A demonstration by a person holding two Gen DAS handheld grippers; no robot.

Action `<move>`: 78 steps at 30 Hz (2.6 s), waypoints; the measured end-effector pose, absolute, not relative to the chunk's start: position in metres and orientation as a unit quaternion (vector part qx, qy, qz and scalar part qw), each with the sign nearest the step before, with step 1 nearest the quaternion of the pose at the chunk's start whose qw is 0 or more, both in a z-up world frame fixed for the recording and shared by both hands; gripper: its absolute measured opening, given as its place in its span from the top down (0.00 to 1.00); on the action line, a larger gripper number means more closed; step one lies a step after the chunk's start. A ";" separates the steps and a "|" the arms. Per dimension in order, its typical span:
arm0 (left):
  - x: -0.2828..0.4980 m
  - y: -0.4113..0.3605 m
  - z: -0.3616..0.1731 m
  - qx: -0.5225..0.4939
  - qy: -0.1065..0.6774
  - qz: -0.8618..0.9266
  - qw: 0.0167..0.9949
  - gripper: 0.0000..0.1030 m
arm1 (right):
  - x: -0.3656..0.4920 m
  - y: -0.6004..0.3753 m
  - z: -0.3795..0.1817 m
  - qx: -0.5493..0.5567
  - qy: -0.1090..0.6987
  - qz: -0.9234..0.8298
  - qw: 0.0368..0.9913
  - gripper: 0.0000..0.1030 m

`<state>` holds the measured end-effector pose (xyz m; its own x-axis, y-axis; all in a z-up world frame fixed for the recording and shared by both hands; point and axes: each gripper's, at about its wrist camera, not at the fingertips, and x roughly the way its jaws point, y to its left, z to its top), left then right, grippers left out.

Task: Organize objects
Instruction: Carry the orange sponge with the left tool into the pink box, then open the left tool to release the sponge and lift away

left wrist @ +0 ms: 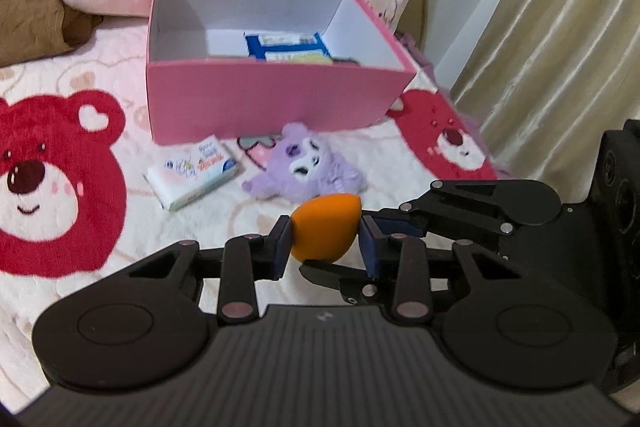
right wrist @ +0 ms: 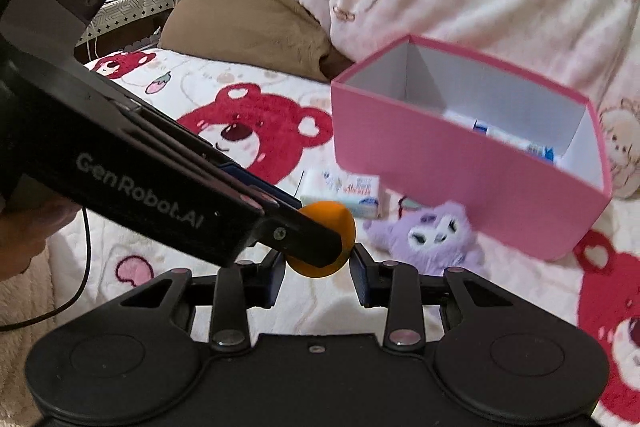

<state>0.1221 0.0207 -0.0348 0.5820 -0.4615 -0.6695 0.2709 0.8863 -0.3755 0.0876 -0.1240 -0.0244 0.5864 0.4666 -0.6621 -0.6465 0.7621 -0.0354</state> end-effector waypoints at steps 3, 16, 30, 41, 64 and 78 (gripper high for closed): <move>0.127 0.022 -0.020 -0.119 0.406 -0.207 0.882 0.67 | 0.092 -0.124 -0.009 -0.155 0.318 0.321 0.879 0.61; 0.171 0.015 0.058 -0.098 0.407 -0.193 0.887 0.67 | 0.131 -0.125 0.051 -0.182 0.270 0.324 0.888 0.60; 0.288 0.001 0.054 -0.181 0.428 -0.176 0.868 0.67 | 0.258 -0.141 0.056 -0.110 0.350 0.273 0.889 0.56; 0.358 0.005 -0.022 -0.263 0.466 -0.138 0.834 0.66 | 0.347 -0.160 -0.007 -0.021 0.462 0.266 0.846 0.56; 0.331 0.010 0.004 -0.187 0.469 -0.061 0.861 0.36 | 0.302 -0.191 0.018 -0.020 0.410 0.259 0.874 0.46; 0.256 0.021 0.082 -0.130 0.450 -0.133 0.874 0.36 | 0.208 -0.197 0.094 -0.035 0.417 0.251 0.873 0.41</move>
